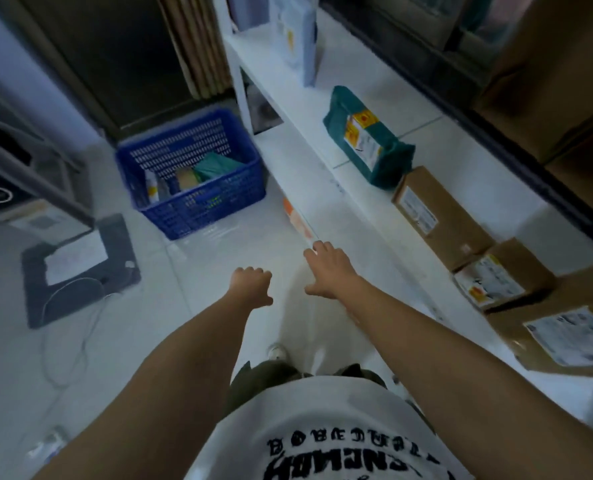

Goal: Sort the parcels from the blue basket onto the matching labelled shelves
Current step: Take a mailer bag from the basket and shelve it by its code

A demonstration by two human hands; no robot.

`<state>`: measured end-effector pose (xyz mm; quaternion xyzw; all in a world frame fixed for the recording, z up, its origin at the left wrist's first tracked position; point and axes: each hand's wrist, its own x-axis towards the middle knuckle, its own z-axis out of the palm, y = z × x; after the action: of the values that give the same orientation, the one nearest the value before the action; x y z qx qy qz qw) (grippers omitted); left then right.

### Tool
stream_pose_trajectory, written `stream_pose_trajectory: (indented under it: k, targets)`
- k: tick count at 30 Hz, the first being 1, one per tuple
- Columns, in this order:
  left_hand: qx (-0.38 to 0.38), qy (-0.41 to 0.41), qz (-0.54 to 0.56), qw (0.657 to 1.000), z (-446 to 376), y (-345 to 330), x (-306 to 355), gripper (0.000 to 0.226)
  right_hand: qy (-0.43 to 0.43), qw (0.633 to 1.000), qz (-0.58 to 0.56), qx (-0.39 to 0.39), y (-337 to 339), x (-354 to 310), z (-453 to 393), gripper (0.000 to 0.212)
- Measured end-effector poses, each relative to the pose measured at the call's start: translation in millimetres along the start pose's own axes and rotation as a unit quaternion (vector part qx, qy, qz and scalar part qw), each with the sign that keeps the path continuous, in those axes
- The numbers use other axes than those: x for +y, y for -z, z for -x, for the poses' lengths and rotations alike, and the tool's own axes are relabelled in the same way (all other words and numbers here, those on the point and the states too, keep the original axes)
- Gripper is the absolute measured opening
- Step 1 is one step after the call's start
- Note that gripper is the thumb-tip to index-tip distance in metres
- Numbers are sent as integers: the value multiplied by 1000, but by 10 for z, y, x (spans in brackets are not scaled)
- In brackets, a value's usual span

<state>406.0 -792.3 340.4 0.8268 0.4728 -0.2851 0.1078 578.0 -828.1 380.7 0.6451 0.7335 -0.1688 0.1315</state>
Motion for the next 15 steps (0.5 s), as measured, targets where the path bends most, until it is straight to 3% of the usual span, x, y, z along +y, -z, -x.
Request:
stream_pose_trajectory:
  k: [8, 12, 15]
  targets:
    - [14, 76, 95, 992, 74, -144, -881, 56, -1, 999, 31, -34, 153, -561, -609, 68]
    - [-2, 50, 4, 999, 183, -206, -1252, 51, 11, 998, 44, -41, 341, -850, -894, 72]
    - [2, 43, 1, 999, 155, -222, -1440, 51, 22, 998, 51, -41, 482, -997, -1113, 73]
